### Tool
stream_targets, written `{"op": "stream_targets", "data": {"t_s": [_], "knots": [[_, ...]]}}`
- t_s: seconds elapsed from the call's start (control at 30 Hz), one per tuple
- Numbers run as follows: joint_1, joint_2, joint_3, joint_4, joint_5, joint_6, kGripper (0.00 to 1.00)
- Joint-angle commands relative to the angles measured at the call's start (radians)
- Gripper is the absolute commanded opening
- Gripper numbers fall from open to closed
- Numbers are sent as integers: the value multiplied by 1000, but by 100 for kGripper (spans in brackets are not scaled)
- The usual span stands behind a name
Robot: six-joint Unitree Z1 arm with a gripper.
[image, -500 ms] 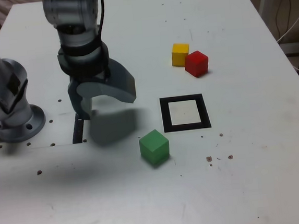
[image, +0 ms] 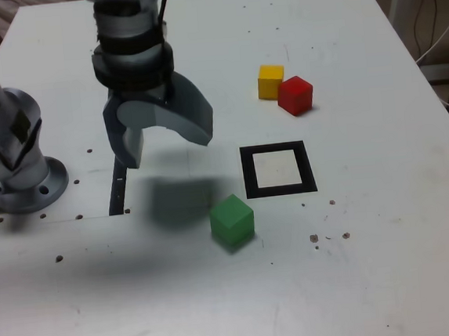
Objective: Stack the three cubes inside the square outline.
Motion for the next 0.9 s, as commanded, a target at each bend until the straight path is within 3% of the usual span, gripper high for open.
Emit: {"op": "stream_targets", "data": {"t_s": [0.0,0.3,0.67,0.87], "knots": [[3,8,-15,3,8,3,99],[43,87,-162,48,81,20,99],[58,218,-394,117,80,31,98],[65,293,-553,196,105,46,98]]}}
